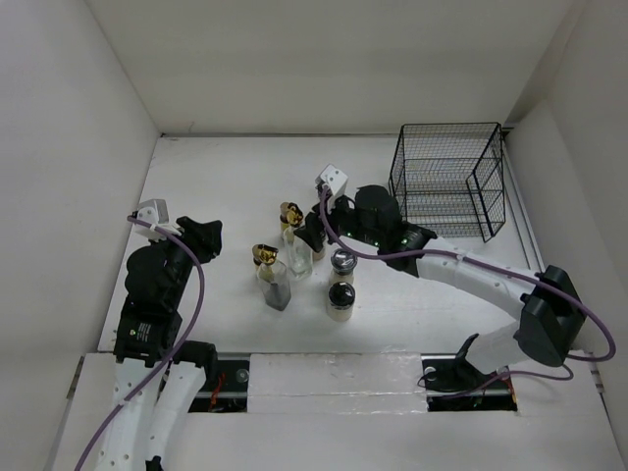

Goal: Organize the condiment bottles

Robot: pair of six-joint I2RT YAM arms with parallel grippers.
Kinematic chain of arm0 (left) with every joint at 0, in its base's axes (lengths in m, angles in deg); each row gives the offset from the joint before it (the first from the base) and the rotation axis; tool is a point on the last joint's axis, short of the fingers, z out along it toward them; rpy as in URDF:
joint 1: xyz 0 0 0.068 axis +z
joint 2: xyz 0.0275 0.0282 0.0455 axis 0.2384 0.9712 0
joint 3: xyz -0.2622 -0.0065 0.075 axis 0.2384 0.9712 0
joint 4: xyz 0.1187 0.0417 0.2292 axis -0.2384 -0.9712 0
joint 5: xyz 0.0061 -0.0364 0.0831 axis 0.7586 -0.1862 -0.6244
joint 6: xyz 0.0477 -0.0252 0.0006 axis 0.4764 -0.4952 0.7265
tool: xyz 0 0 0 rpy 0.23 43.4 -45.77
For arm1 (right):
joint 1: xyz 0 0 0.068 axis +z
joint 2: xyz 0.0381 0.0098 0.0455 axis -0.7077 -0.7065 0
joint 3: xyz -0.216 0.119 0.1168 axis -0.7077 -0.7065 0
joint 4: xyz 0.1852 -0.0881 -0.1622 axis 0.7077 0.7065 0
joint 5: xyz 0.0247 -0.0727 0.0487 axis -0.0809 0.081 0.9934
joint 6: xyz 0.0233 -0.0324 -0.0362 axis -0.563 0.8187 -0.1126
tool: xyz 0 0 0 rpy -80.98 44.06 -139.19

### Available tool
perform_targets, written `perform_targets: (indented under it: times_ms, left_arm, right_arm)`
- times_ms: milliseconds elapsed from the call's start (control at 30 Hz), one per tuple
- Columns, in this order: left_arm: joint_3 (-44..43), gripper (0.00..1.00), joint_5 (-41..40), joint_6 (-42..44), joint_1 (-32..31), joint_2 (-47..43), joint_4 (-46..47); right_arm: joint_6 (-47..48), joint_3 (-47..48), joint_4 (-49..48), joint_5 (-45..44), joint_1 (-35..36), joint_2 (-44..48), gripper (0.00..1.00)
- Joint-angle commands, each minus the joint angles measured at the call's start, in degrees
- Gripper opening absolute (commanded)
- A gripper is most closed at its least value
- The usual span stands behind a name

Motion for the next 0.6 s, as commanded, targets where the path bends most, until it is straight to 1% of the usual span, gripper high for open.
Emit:
perform_targets:
  times_ms: [0, 100, 133, 233, 300, 367, 400, 433, 467, 500, 567]
  left_arm:
    - [0.5, 0.39, 0.1, 0.8, -0.2, 0.4, 2.1]
    - [0.5, 0.39, 0.6, 0.8, -0.2, 1.0, 2.7]
    - [0.5, 0.39, 0.6, 0.8, -0.2, 1.0, 2.7]
    - [0.5, 0.39, 0.6, 0.8, -0.2, 1.0, 2.7]
    - [0.5, 0.39, 0.6, 0.8, -0.2, 1.0, 2.7]
    - [0.5, 0.39, 0.6, 0.8, -0.2, 1.0, 2.7]
    - [0.5, 0.39, 0.6, 0.8, -0.2, 1.0, 2.7]
    - [0.5, 0.39, 0.6, 0.8, -0.2, 1.0, 2.7]
    - [0.5, 0.39, 0.6, 0.8, -0.2, 1.0, 2.7]
    - [0.5, 0.39, 0.6, 0.8, -0.2, 1.0, 2.7]
    - [0.5, 0.39, 0.6, 0.8, -0.2, 1.0, 2.7]
  right_arm:
    - [-0.5, 2.6, -6.7, 2.5, 0.6, 0.6, 0.8]
    - [-0.5, 2.6, -7.3, 4.3, 0.6, -0.2, 0.8]
    - [-0.5, 3.5, -7.3, 4.3, 1.1, -0.2, 0.79]
    - [-0.5, 3.5, -8.2, 2.0, 1.8, -0.7, 0.79]
    - [-0.5, 4.1, -8.8, 2.0, 1.8, -2.3, 0.76]
    - [-0.5, 4.7, -9.3, 2.0, 1.8, -4.2, 0.76]
    - [-0.5, 4.7, -9.3, 2.0, 1.8, -4.7, 0.73]
    - [-0.5, 4.7, -10.2, 2.0, 1.8, -4.7, 0.73]
    - [-1.2, 3.8, -12.2, 2.0, 1.8, -5.3, 0.7]
    - [-2.0, 2.7, -13.1, 2.0, 1.8, -5.3, 0.65]
    - [-2.6, 1.7, -16.0, 1.5, 1.8, -5.3, 0.59]
